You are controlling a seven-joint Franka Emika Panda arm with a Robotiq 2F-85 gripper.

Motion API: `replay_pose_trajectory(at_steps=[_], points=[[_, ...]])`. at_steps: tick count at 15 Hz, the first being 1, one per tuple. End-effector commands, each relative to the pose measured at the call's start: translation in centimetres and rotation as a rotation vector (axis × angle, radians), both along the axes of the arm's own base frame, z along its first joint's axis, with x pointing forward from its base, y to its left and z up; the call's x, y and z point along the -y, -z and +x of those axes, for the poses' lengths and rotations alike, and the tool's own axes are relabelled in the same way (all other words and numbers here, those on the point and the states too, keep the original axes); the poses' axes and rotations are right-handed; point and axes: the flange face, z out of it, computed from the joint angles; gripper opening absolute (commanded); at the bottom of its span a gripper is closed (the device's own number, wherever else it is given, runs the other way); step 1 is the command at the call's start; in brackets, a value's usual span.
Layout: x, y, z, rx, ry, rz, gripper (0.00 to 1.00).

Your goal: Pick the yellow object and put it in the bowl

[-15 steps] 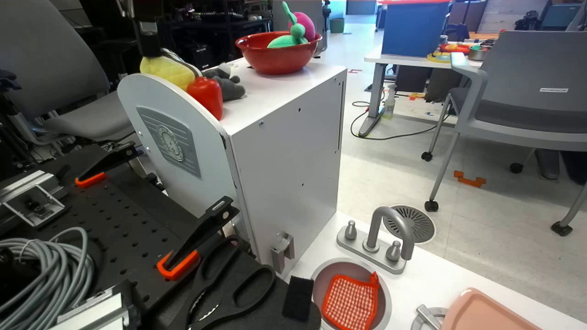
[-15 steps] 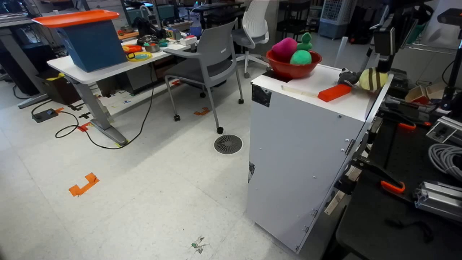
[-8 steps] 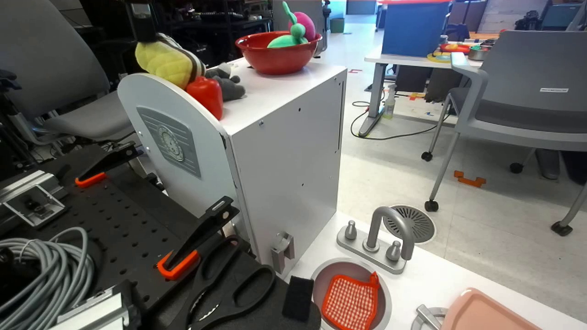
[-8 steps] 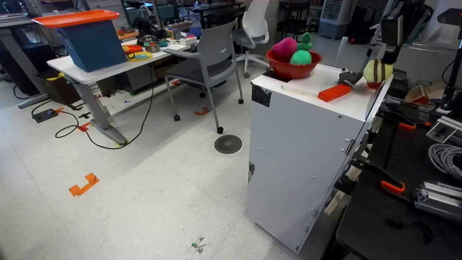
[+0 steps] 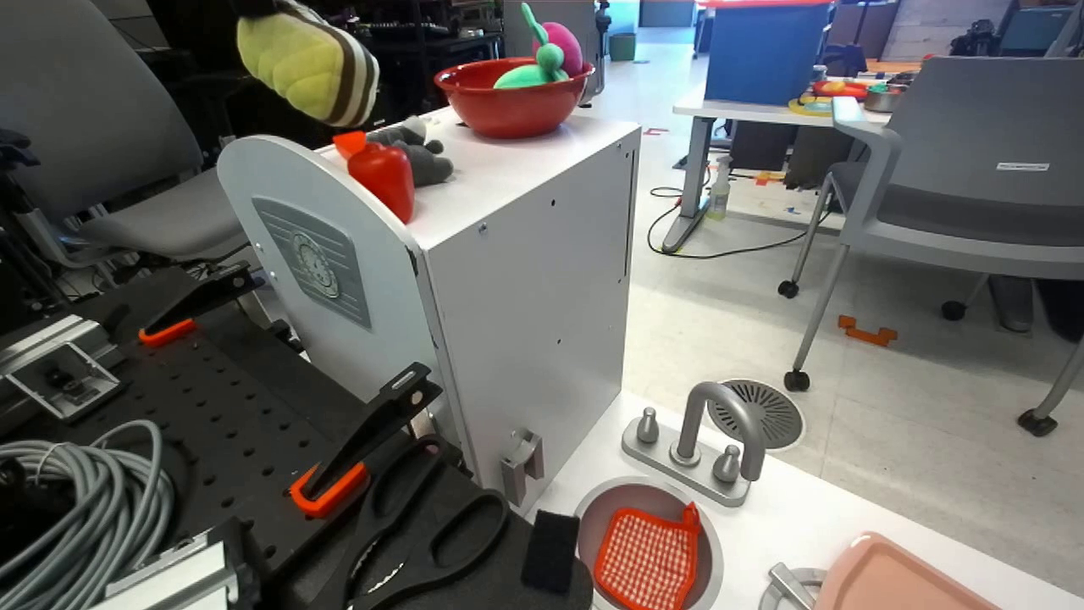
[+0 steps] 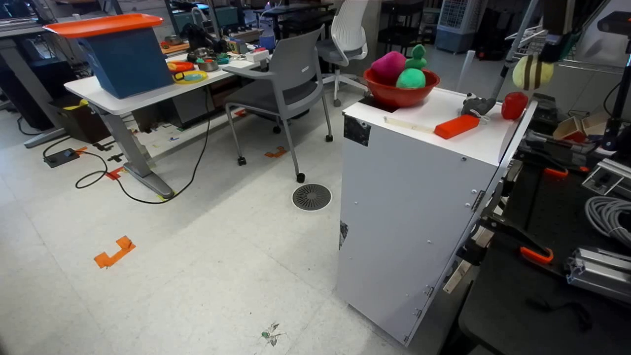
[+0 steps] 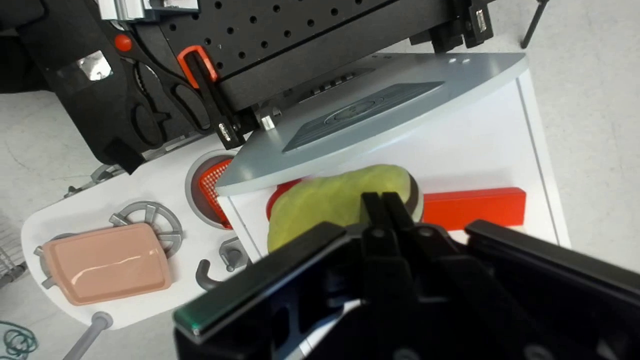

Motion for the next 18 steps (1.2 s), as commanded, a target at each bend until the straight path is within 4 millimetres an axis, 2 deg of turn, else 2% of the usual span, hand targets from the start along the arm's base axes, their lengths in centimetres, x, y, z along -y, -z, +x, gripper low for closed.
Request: replay_pose_trajectory(at_steps=[1,4,9,14,18], points=[[0.5,-1.3,-1.3,0.063,0.039,-0.025,0.01],[1.7,-2.5,-1.9,0.093,0.080,-0.023,0.01],[5.1,-4.8,-1.6,0.144,0.142,0.024,0.01],[5.8,-6.6,0.4,0.156,0.130,0.027,0.01],[7.7,-8.0,4.1,0.143,0.111,0.097,0.01]])
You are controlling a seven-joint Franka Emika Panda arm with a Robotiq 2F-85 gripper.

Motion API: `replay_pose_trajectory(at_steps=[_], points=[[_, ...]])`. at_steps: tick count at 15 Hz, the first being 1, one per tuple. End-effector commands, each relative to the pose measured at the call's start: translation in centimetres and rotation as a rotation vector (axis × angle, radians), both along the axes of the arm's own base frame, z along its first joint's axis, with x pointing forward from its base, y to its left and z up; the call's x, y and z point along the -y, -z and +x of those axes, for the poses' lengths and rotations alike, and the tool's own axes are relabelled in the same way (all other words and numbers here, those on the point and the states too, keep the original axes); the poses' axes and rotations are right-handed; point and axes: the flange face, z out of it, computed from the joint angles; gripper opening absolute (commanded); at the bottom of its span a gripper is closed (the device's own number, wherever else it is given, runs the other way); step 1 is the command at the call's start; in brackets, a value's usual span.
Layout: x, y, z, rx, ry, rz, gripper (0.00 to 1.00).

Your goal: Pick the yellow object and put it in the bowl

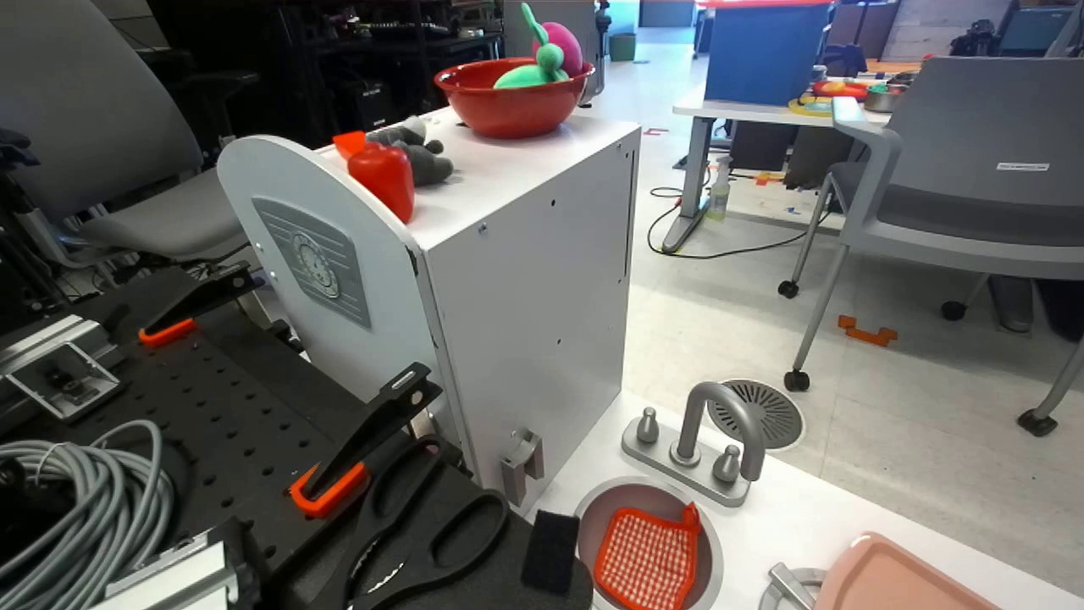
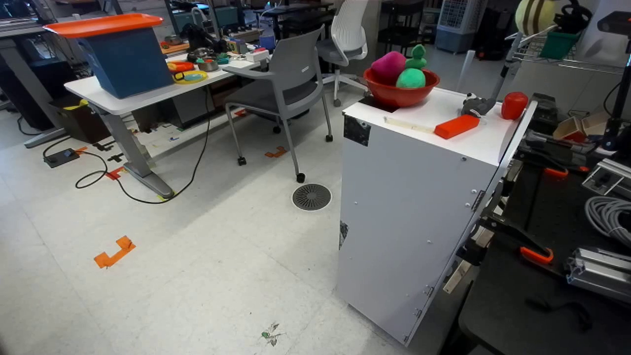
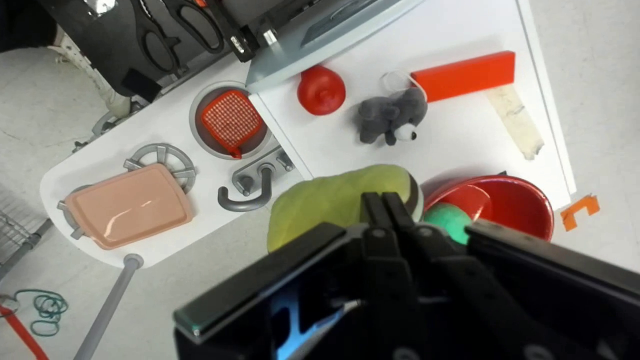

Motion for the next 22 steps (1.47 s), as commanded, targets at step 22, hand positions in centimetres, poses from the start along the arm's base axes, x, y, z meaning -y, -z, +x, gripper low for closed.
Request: replay_pose_trajectory(at_steps=[22], points=[[-3.9,1.3,16.6,-0.201,-0.207,-0.031,0.01]])
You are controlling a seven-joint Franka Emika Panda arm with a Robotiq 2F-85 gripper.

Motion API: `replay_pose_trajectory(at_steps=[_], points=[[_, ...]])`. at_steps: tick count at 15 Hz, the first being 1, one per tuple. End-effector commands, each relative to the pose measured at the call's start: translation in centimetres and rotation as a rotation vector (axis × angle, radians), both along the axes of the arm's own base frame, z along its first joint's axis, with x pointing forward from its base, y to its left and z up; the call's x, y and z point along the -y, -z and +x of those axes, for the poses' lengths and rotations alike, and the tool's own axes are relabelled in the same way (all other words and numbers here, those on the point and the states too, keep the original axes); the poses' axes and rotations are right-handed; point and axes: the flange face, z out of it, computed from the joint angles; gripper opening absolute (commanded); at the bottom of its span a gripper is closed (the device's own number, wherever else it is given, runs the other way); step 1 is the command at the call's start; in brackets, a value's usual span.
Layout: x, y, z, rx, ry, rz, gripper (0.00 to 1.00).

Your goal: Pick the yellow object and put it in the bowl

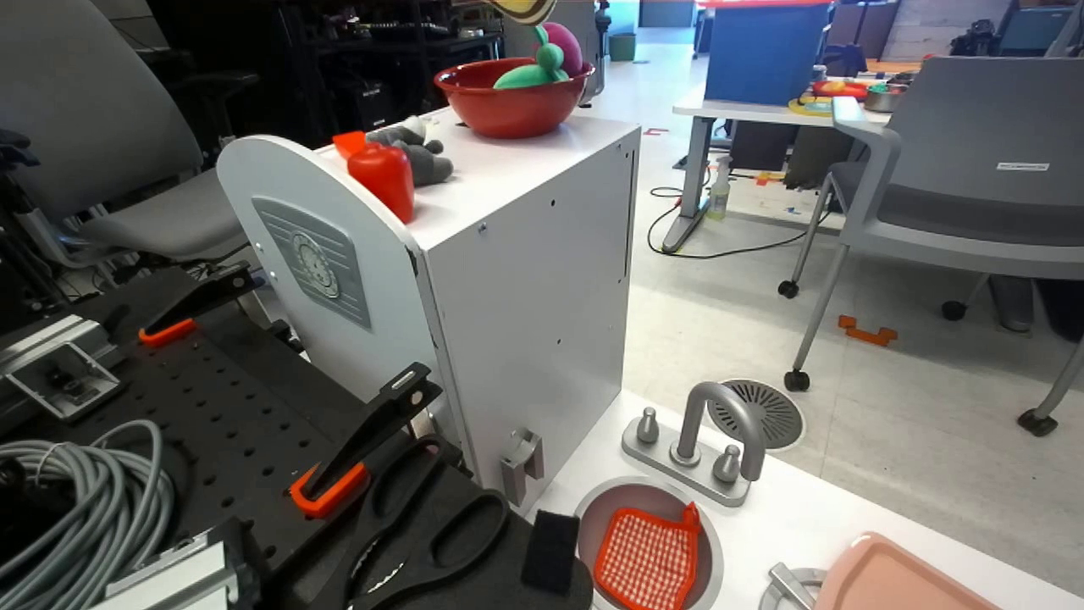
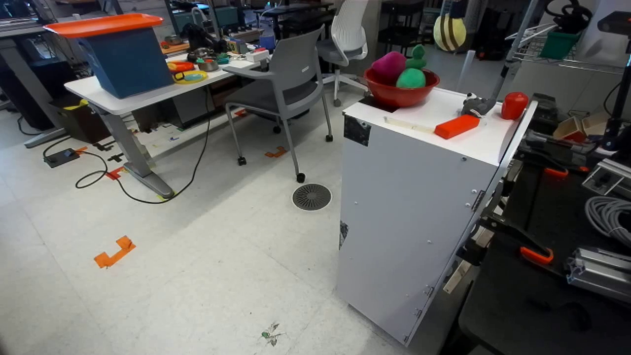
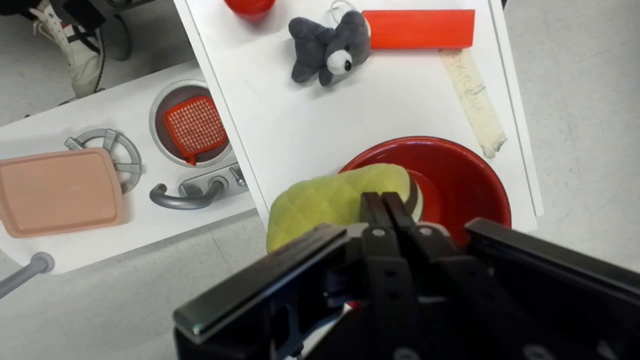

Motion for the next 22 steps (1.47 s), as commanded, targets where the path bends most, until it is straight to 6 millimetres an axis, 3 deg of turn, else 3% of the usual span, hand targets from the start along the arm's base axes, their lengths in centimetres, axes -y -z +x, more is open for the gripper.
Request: replay_pose_trajectory(at_steps=[1,8,10,16,22], points=[[-2.0,-2.3,-0.5,0.077,-0.009,-0.090,0.01],[-5.0,-4.0,-1.3,0.155,-0.024,-0.263,0.01],[-4.9,-3.8,-1.6,0.152,-0.025,-0.255,0.01],[-4.6,-2.8,-1.8,0.253,-0.249,-0.039,0.01],[-3.7,-1.2,-2.4,0.216,-0.345,0.022,0.01]])
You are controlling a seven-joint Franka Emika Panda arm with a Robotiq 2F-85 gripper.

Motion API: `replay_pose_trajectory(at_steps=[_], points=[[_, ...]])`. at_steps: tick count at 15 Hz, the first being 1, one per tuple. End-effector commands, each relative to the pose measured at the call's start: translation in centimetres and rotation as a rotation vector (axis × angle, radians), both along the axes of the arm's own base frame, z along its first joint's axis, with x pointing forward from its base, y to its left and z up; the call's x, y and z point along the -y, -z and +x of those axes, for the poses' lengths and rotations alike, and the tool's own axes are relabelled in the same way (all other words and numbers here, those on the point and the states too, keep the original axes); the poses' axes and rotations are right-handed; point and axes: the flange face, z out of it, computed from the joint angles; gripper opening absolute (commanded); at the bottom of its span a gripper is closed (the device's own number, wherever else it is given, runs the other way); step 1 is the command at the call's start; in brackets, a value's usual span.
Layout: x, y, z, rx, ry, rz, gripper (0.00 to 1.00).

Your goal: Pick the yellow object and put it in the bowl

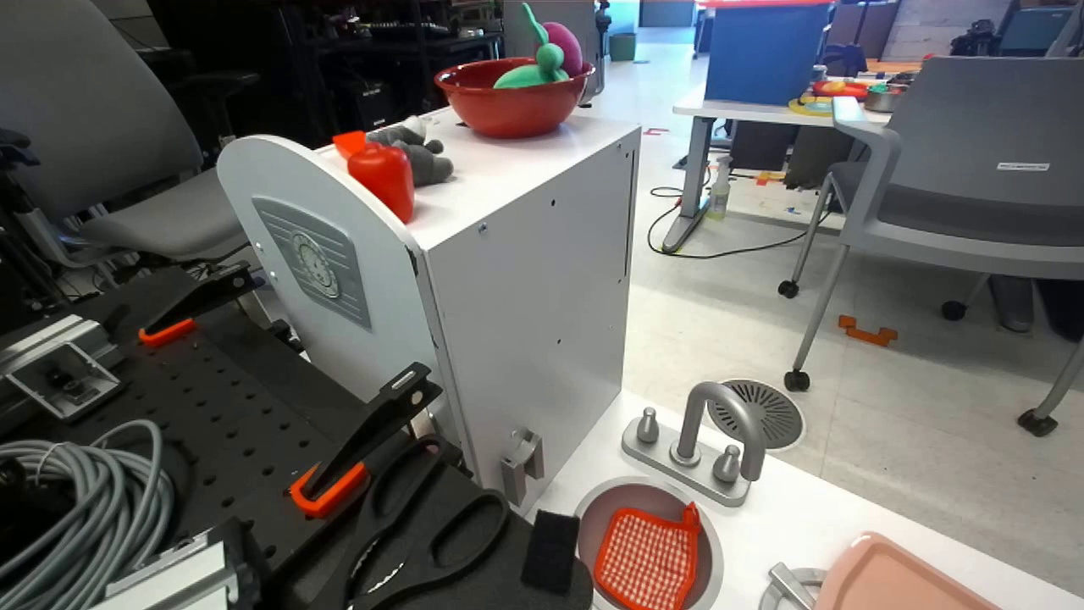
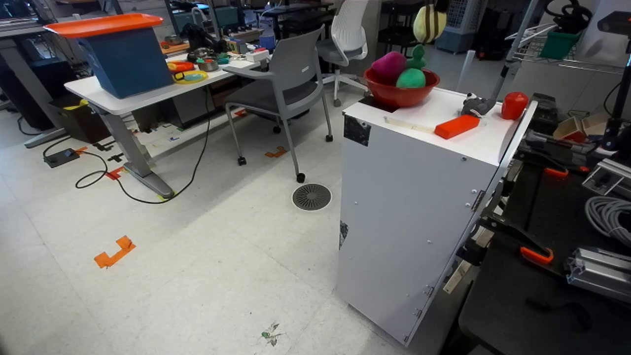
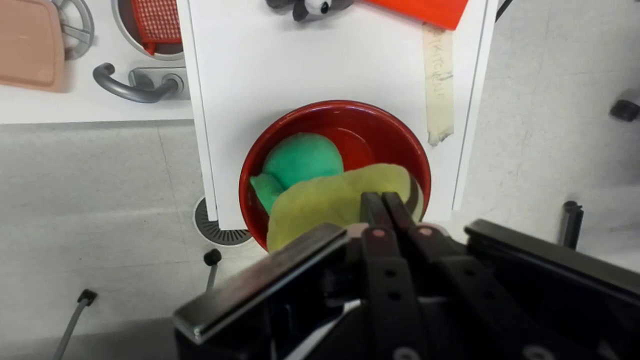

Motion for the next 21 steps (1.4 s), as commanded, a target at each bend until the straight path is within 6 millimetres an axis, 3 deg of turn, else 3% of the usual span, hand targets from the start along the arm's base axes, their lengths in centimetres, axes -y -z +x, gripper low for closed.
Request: replay_pose_trajectory(at_steps=[1,6,8,17,21], points=[[0.8,0.0,-0.8,0.001,-0.043,0.030,0.01],[1.3,0.4,-1.0,-0.009,-0.055,0.028,0.01],[1.5,0.4,-1.1,-0.010,-0.053,0.033,0.29],[2.0,0.4,-1.3,-0.008,-0.038,0.041,0.95],[2.0,0.4,-1.4,-0.009,-0.028,0.040,1.00]])
